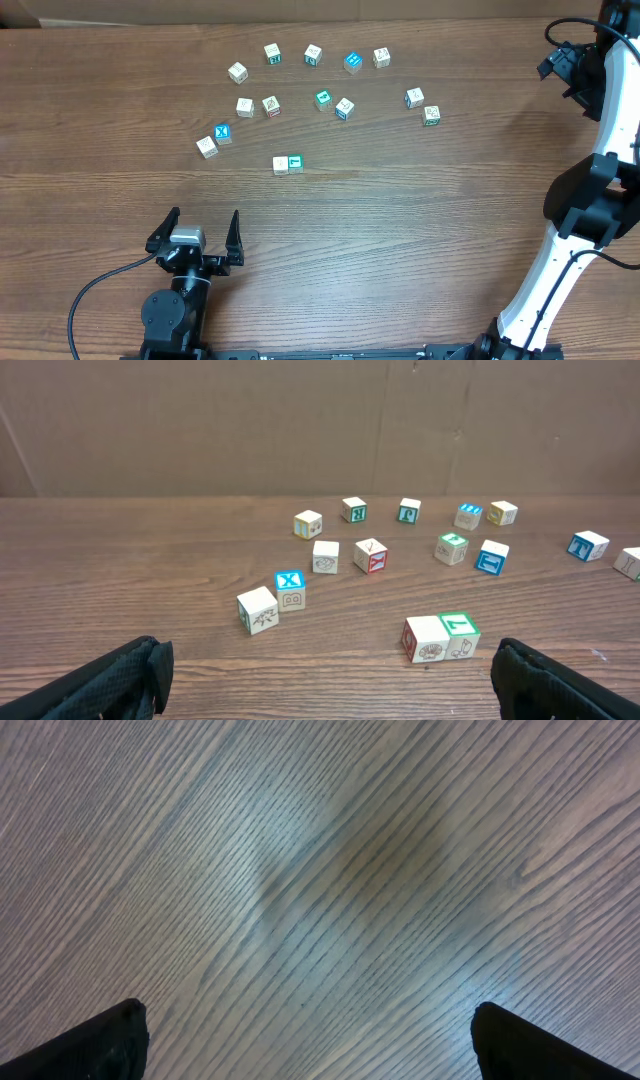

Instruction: Form a horizontal line

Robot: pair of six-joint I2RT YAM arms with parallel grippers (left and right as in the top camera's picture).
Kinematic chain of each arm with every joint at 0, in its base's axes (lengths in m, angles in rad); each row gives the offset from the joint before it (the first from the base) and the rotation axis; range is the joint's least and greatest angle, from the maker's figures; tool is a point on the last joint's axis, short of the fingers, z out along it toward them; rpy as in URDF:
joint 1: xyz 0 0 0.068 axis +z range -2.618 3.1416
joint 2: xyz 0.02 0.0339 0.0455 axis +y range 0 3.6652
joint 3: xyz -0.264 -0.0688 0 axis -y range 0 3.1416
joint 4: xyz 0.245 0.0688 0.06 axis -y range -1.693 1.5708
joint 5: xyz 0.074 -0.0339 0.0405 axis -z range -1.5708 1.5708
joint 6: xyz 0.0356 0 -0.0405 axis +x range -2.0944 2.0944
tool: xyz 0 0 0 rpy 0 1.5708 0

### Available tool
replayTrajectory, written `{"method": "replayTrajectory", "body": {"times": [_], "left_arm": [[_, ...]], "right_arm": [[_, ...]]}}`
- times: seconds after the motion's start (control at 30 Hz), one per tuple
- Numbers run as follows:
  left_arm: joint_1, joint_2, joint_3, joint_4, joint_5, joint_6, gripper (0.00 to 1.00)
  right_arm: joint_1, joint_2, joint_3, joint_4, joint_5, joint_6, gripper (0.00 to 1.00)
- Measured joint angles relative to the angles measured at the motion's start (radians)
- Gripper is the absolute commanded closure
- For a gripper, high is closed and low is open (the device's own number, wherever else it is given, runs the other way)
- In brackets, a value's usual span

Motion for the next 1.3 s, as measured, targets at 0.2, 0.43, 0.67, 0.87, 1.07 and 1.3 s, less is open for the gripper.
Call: {"method": "replayTrajectory", "body": {"times": [0.2,0.43,0.67,0.87,1.07,1.3], "left_arm": [[0.000,0.000,0.000,0.001,0.000,0.000,0.01],[0.000,0.000,0.000,0.058,0.001,-0.050,0.00],[0.000,0.011,0.143,-0.138,0.019,-0.115,0.01],[0.000,0.216,0.485,-0.355,0.000,-0.129,0.00],[0.000,0.659,0.952,-0.623,-0.003,-0.129,0.00],[0.000,1.278,1.682,-1.080,0.004,-0.105,0.00]], "right_arm": [[0.000,0.000,0.000,0.000,0.000,0.000,0.00],[0.000,0.000,0.000,0.000,0.000,0.000,0.00],[0.000,0.000,0.000,0.000,0.000,0.000,0.00],[0.000,0.000,0.000,0.000,0.000,0.000,0.00],[0.000,0.000,0.000,-0.001,0.000,0.000,0.00],[0.000,0.000,-0.002,-0.001,-0.004,0.000,0.00]]}}
